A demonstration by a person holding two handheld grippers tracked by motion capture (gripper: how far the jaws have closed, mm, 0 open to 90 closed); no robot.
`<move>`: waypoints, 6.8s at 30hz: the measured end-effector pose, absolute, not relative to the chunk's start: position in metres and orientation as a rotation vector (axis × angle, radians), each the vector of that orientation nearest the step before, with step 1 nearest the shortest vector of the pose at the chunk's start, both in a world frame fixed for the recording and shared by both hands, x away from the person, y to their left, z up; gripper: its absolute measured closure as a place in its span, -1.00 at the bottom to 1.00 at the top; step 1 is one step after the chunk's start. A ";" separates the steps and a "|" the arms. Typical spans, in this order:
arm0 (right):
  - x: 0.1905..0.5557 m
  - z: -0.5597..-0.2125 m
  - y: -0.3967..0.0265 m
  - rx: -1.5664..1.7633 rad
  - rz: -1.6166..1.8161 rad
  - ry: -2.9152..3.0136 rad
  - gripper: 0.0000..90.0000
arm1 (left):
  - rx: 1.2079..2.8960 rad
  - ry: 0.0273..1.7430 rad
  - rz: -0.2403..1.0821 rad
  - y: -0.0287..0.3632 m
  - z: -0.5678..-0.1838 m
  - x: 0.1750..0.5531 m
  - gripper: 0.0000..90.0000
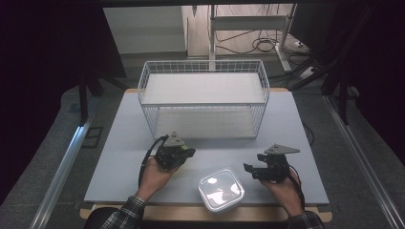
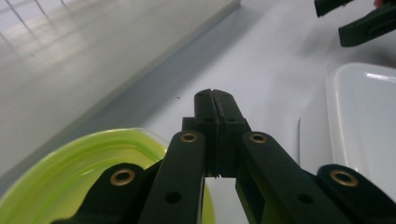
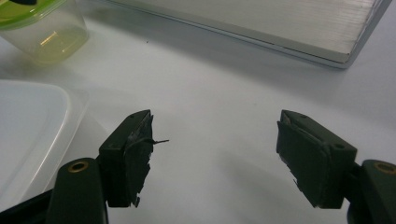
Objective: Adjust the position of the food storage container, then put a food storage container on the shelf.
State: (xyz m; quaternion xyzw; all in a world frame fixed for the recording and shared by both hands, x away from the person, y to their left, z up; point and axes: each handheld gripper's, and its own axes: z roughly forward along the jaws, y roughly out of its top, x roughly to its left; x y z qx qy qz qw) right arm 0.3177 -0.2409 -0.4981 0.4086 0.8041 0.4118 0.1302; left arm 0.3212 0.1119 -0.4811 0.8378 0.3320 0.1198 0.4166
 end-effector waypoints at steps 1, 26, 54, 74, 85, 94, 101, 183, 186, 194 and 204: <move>0.318 -0.498 -0.241 1.185 1.192 2.341 -0.40 | 2.130 0.827 0.304 0.108 -0.484 0.322 0.99; 0.318 -0.501 -0.240 1.164 1.148 2.368 -0.40 | 2.122 0.992 0.316 0.141 -0.492 0.324 0.99; 0.316 -0.500 -0.236 1.151 1.132 2.385 -0.34 | 2.061 1.090 0.408 0.186 -0.489 0.306 0.99; 0.276 -0.492 -0.230 1.013 1.063 2.620 0.96 | 2.143 0.796 0.203 0.119 -0.507 0.241 0.99; 0.252 -0.495 -0.225 1.002 1.082 2.699 0.94 | 2.201 0.759 0.103 0.095 -0.519 0.223 0.99; 0.255 -0.495 -0.217 1.048 1.068 2.656 0.95 | 2.190 0.827 0.140 0.091 -0.518 0.239 0.99; 0.259 -0.493 -0.217 1.064 1.088 2.636 0.88 | 2.158 0.837 0.107 0.097 -0.515 0.242 0.93; 0.313 -0.488 -0.185 0.979 1.097 2.575 0.59 | 2.148 1.013 0.293 0.141 -0.506 0.272 0.42; 0.309 -0.486 -0.190 0.953 1.121 2.565 0.43 | 2.127 0.980 0.313 0.149 -0.504 0.268 0.16; 0.302 -0.483 -0.195 0.902 1.155 2.526 -0.14 | 2.102 0.901 0.312 0.159 -0.502 0.262 -0.43; 0.303 -0.483 -0.198 0.928 1.220 2.512 -0.51 | 2.092 0.881 0.276 0.156 -0.503 0.263 -0.80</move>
